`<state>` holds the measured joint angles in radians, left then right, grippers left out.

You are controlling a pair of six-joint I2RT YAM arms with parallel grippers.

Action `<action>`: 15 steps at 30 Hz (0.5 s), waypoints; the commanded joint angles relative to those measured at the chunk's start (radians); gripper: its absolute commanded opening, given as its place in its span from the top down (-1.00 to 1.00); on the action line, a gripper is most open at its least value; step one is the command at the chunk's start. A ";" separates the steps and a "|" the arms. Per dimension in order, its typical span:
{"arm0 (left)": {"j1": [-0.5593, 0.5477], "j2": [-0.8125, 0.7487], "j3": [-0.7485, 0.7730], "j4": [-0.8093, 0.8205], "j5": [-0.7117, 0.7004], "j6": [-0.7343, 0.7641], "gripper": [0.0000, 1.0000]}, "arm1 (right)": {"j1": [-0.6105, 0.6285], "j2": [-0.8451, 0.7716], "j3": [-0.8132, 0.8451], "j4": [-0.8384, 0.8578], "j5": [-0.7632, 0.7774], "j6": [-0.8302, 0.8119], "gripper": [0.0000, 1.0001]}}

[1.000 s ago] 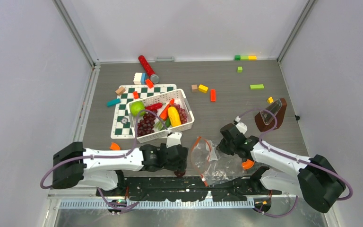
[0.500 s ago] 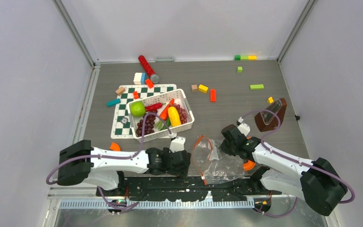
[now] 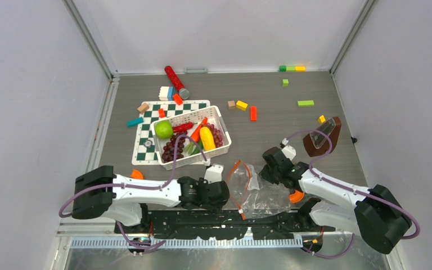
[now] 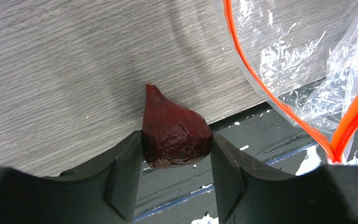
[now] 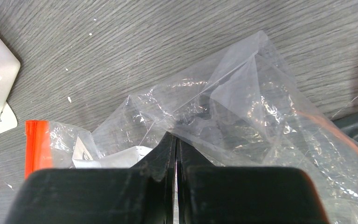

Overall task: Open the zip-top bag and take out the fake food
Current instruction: Pick up the fake fruit from the center of the board.

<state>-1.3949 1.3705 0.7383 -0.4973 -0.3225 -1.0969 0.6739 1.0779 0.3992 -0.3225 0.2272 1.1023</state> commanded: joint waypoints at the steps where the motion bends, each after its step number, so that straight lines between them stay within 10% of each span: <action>1: -0.006 -0.015 0.030 -0.049 -0.039 -0.019 0.02 | 0.000 0.008 -0.013 -0.036 0.007 -0.002 0.99; 15: 0.078 -0.146 0.162 -0.208 -0.165 0.103 0.07 | 0.001 0.005 -0.014 -0.033 0.003 -0.007 0.99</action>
<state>-1.3678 1.2919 0.8238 -0.6476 -0.4202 -1.0645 0.6739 1.0779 0.3992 -0.3222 0.2256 1.1023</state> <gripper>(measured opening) 0.523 0.048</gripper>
